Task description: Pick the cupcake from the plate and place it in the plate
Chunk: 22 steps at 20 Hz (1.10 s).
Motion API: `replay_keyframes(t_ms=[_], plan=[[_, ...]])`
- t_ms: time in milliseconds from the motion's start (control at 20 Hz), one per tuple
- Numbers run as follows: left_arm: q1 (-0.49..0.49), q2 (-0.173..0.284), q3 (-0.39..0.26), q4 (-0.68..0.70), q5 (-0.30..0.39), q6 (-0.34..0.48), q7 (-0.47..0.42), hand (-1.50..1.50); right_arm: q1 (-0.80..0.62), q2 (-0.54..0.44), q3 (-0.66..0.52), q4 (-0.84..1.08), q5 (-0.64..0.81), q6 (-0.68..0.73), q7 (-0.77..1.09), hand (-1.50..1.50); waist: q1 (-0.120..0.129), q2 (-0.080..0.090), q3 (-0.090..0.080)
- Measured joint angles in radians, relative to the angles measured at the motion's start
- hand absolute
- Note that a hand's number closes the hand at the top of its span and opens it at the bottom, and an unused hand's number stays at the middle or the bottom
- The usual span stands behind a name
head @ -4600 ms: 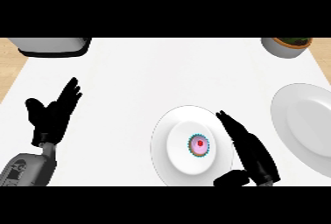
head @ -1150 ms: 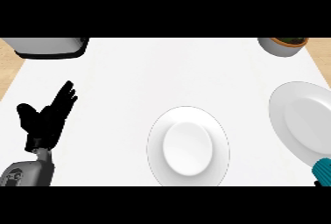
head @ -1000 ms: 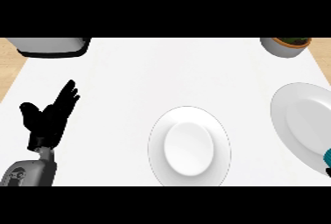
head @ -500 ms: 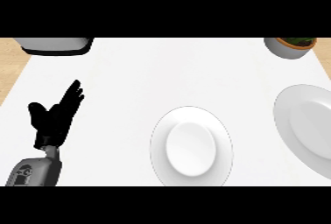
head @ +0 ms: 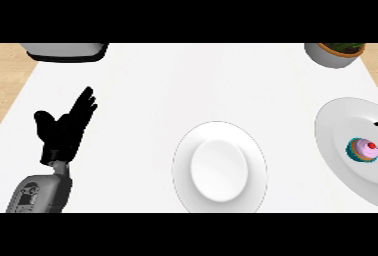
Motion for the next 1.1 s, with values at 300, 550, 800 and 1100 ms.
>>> replay_keyframes(t_ms=[300, 550, 800, 1100], plan=[[0.038, 0.001, 0.004, -0.020, 0.002, -0.008, -0.010, 0.00, -0.071, -0.002, -0.060, 0.098, -0.065, 0.022, -0.136, -1.50, -0.007, -0.003, 0.001], [0.036, -0.004, 0.007, -0.010, -0.004, 0.005, -0.010, 0.00, -0.074, 0.002, -0.086, 0.043, -0.197, 0.115, -0.125, -1.50, -0.030, -0.010, -0.001], [0.043, -0.005, 0.008, -0.009, -0.006, 0.004, -0.012, 0.00, -0.072, -0.031, -0.095, 0.060, -0.319, 0.268, -0.009, -1.50, -0.031, -0.010, -0.002], [0.024, -0.004, 0.009, -0.010, -0.004, 0.002, 0.000, 0.00, -0.060, -0.070, -0.067, 0.065, -0.421, 0.427, 0.119, -1.50, -0.028, -0.007, -0.001]])
